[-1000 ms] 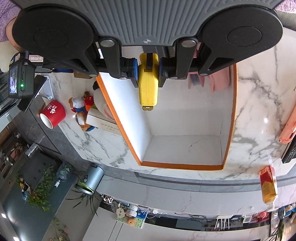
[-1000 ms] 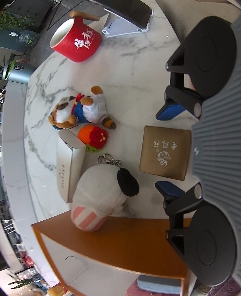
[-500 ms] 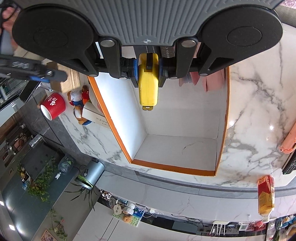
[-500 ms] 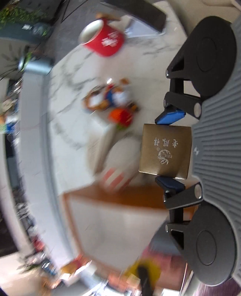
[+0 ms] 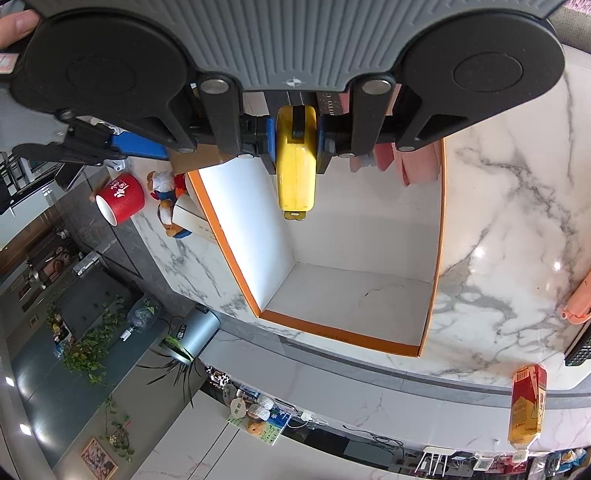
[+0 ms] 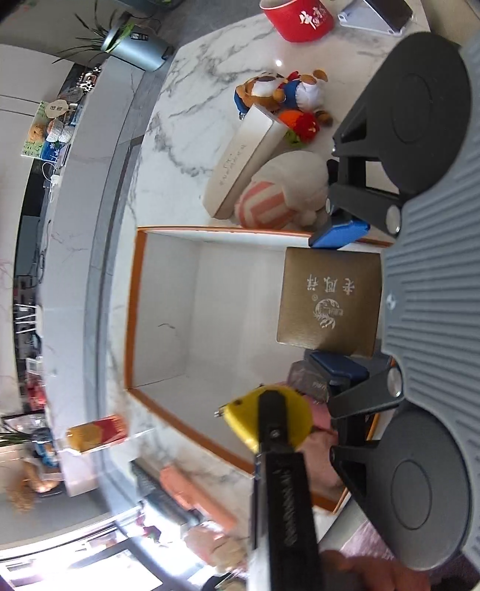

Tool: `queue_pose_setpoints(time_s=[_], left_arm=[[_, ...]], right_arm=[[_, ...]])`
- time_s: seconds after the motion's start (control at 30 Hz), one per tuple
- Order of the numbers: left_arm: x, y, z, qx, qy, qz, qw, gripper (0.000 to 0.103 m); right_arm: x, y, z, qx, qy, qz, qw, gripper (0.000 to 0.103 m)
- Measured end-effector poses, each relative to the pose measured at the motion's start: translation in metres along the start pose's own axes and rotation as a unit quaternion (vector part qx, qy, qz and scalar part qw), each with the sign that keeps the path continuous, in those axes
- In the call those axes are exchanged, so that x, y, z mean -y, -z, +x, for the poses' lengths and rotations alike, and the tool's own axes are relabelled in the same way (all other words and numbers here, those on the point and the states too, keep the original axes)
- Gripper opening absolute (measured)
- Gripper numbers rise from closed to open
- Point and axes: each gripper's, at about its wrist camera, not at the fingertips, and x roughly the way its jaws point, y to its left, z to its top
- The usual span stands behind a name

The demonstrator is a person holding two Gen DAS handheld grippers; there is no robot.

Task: Organize objects
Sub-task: 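Lower the brown box and open the right tool while the left tool holds the tape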

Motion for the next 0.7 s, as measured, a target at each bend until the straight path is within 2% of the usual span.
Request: queue_pose_setpoints(time_s=[0.27, 0.4, 0.7], left_arm=[[-0.009, 0.0, 0.004, -0.001, 0.023, -0.006, 0.9997, 0.023], [-0.012, 0.002, 0.006, -0.006, 0.035, -0.005, 0.9994, 0.023], [-0.017, 0.002, 0.003, -0.003, 0.043, -0.01, 0.999, 0.023]], right_arm=[[-0.015, 0.008, 0.023, -0.053, 0.039, -0.011, 0.998, 0.062], [-0.017, 0.01, 0.035, -0.088, 0.038, -0.007, 0.995, 0.062], [-0.014, 0.0, 0.047, -0.124, 0.031, 0.008, 0.992, 0.063]])
